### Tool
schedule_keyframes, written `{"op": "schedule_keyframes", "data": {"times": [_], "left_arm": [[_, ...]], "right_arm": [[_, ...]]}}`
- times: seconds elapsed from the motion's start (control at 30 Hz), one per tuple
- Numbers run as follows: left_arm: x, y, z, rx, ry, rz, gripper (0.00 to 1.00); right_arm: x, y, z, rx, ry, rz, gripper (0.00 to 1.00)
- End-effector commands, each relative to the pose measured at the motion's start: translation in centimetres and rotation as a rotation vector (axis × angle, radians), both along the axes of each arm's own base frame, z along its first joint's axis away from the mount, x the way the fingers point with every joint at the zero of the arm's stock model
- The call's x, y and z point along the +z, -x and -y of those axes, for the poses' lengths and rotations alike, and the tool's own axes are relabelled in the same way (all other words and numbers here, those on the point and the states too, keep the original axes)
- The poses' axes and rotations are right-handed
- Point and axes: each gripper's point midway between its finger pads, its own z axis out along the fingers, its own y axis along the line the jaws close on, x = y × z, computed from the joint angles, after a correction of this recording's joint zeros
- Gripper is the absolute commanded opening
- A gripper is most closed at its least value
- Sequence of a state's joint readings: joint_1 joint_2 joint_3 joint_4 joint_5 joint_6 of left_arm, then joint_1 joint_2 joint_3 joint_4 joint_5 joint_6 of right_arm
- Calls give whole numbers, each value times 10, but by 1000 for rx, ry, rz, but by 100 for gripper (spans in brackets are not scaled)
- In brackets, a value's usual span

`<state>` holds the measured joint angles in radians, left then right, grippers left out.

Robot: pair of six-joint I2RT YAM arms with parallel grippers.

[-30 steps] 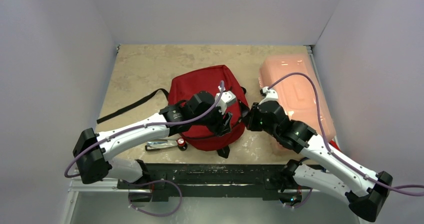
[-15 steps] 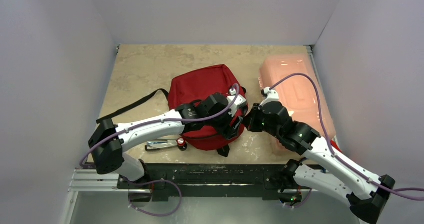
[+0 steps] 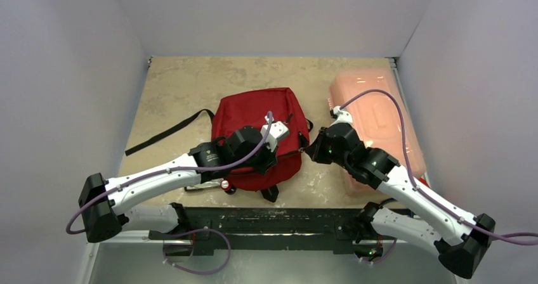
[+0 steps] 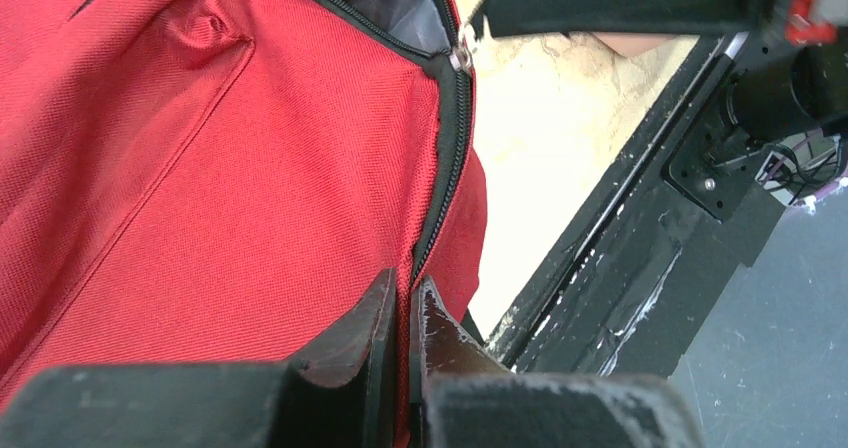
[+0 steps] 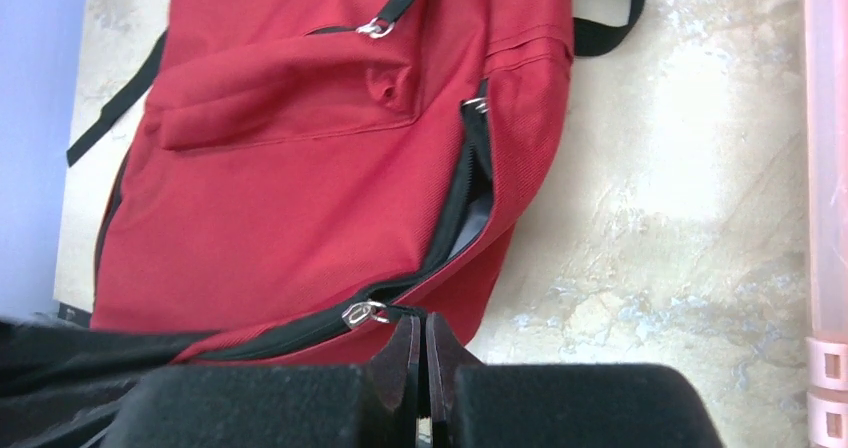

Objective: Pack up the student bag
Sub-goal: Zip the student bag at the center of the board.

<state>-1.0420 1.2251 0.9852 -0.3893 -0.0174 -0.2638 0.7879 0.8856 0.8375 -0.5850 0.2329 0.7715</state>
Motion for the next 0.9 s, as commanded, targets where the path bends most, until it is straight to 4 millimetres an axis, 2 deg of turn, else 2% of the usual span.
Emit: {"op": "schedule_keyframes", "data": {"times": [0.0,0.27,0.43,0.6,0.77,0.87], "left_arm": [[7,9,-14,-27,13,38,0],[1,19,-3,-79,82,5,0],[-1,22,3,-85,104,-19,0],[2,22,-1,-84,114,3,0],[2,28,2,-124,128,-12,0],[10,34,6,-166,163,-1,0]], "right_arm": [[3,-31,36,-189,61,14,0],[-5,-91,60,-260,137,7,0],[-19,-129,93,-371,300,-18,0],[-19,-146,123,-460,392,-12,0],[-18,-170,131,-469,452,-1,0],[-22,-179,139,-499,526,-11,0]]}}
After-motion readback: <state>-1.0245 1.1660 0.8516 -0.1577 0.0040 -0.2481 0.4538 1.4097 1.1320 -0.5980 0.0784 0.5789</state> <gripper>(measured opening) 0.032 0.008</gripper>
